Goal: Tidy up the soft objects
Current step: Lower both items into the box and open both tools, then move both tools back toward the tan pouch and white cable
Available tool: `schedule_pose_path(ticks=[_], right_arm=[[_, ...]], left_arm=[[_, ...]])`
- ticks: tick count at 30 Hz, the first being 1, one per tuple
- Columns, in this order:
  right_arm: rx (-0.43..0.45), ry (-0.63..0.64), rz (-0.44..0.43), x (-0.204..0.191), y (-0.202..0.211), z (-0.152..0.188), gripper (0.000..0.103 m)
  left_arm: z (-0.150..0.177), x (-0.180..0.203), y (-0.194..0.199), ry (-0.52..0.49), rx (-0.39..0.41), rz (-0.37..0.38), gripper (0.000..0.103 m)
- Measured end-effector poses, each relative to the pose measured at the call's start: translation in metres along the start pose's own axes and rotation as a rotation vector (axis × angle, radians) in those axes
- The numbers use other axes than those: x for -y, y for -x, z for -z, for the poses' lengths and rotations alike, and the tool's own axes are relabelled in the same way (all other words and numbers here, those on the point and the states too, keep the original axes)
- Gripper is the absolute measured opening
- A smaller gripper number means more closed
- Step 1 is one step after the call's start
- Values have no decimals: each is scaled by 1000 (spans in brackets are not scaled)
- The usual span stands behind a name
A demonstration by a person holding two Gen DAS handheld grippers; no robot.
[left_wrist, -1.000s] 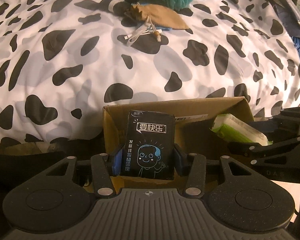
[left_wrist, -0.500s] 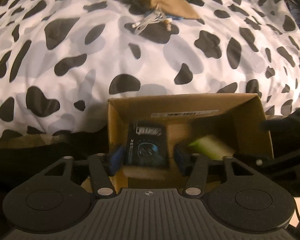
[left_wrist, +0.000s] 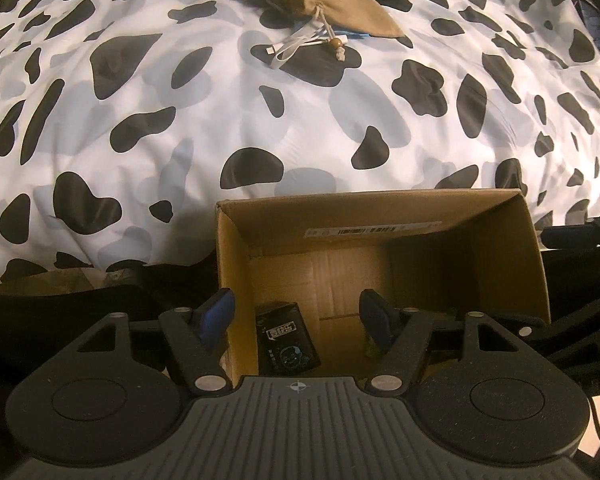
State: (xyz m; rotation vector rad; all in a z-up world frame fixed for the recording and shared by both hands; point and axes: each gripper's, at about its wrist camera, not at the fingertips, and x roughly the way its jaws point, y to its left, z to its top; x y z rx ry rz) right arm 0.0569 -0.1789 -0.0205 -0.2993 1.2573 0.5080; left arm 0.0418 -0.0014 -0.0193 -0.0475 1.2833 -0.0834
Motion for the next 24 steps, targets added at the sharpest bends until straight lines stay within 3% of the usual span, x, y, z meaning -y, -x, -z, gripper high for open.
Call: schedule_pose_path(ticks=[11,24], right_arm=[[46,-34,15,6,8,-2,99],[154,-93,59,29,24,-11,100]], left_arm=[[-2,-1,7,8,43,9,68],[-8,6,25,-17,173,45,68]])
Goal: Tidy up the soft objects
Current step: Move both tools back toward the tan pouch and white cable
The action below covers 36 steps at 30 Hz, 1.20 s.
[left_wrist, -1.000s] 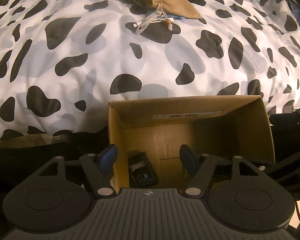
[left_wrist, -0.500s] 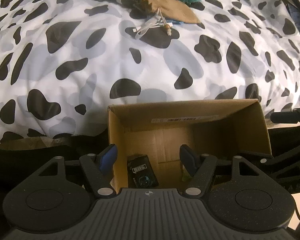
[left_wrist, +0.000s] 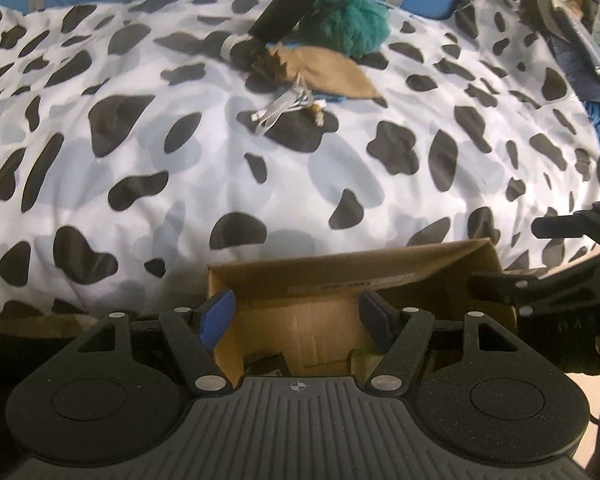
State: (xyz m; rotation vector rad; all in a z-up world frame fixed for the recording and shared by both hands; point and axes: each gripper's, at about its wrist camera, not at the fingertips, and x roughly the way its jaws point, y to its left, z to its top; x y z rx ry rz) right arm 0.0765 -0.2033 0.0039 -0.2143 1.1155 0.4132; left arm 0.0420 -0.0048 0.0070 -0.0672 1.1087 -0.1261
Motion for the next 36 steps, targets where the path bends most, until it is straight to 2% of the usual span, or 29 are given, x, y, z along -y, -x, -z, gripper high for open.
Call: schedule_pose_path(ticks=[6,11,18,29,33,36], right_arm=[[26,0,32,13,1,-11,100],[38,-52,19,28,-1,-22,100],[66,-30,-1,35,-5,-38,100],[138,-21,27,43,-13,-58,103],[215,41,47,42,-13,-62,103],[214,77,43,41,-18,-68,103]], left_arm=[[-10,0,3,-28,50,2,68],[-21,-3,-1,-61,77,-30,68],[-35,0,-10,-162,127,-67,68],[-59,-1,-33,-259,200,-61,67],[-66,1,-45,-313,230,-88,67],[-70,3,-56,-364,253,-98,64]])
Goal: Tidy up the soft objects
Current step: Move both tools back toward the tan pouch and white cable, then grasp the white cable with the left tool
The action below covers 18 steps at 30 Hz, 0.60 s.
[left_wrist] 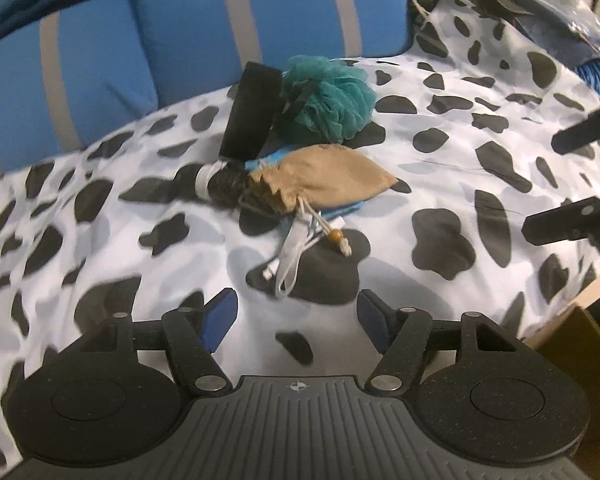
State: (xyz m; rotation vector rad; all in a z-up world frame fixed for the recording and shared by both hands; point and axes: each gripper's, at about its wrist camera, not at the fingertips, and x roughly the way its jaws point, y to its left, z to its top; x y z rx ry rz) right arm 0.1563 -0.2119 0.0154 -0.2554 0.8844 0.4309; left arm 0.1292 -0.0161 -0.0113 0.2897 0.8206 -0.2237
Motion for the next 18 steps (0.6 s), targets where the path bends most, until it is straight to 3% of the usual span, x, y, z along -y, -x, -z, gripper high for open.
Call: schedule_pose_path(ticks=[3,5,8,15,18], right_arm=[[-3,-15,-27,5,-5,-4,103],[0,-6,-36,6,-8,-5,103],[-12,-1,-54,8,-11,-9,103],[-21,-53,-103,18,-15,-14,103],[-29,-81,-112,23,-17,-14,103]], left_arm=[[-2,5,-17,-71,2,-19,55],[-2,8,-27,-103,-2,-30,54],[-3,11,-41,-145,-14,-51,40],[-7,11,-65,-187,-40,-96,19],[-7,11,-69,-182,-46,-97,17]])
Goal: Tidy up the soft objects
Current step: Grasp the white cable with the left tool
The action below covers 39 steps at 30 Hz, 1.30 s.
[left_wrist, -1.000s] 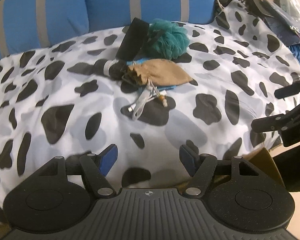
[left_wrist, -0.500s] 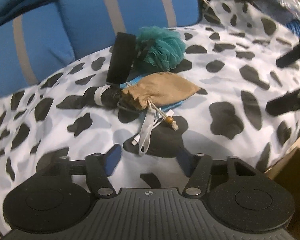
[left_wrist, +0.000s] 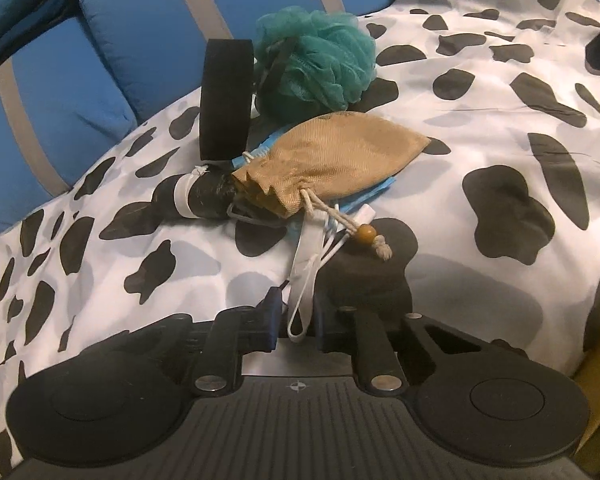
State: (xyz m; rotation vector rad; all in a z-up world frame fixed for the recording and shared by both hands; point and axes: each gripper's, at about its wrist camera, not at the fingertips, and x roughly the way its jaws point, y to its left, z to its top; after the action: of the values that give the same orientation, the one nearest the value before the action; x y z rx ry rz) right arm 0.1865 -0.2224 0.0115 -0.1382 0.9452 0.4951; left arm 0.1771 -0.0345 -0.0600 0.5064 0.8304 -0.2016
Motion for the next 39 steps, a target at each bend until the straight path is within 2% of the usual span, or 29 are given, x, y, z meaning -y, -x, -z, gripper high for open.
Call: schedule_pose_path(ticks=[2,4,6,11,15,20,25,33,39], right_arm=[[-4,-20,11,3,-2,0,103],[-8,-37,11,6,-3,-1,103],[-10,-50,7,7,-4,-1,103],[-12,-64,10,9,-5,-1,103],[-7,-70,12,9,-5,-2,103],[-21,-41,69,1,-6,-5,103],[-29,-34,73,-5,-9,-9,103],[-35,-25,81,-12,-17,-15,103],[-44,-46,60,-12,-27,-19,103]], left_arm=[[0,-1,0,4,0,3,16],[-1,1,-1,-13,-6,8,7],[-1,4,0,-37,-15,3,4],[-5,0,8,-4,-24,33,3],[-9,-11,20,50,-34,28,3],[-9,-30,40,132,-46,21,3],[-2,-46,60,225,-55,31,3],[7,-63,87,330,-18,77,3],[6,-75,93,400,6,109,3]])
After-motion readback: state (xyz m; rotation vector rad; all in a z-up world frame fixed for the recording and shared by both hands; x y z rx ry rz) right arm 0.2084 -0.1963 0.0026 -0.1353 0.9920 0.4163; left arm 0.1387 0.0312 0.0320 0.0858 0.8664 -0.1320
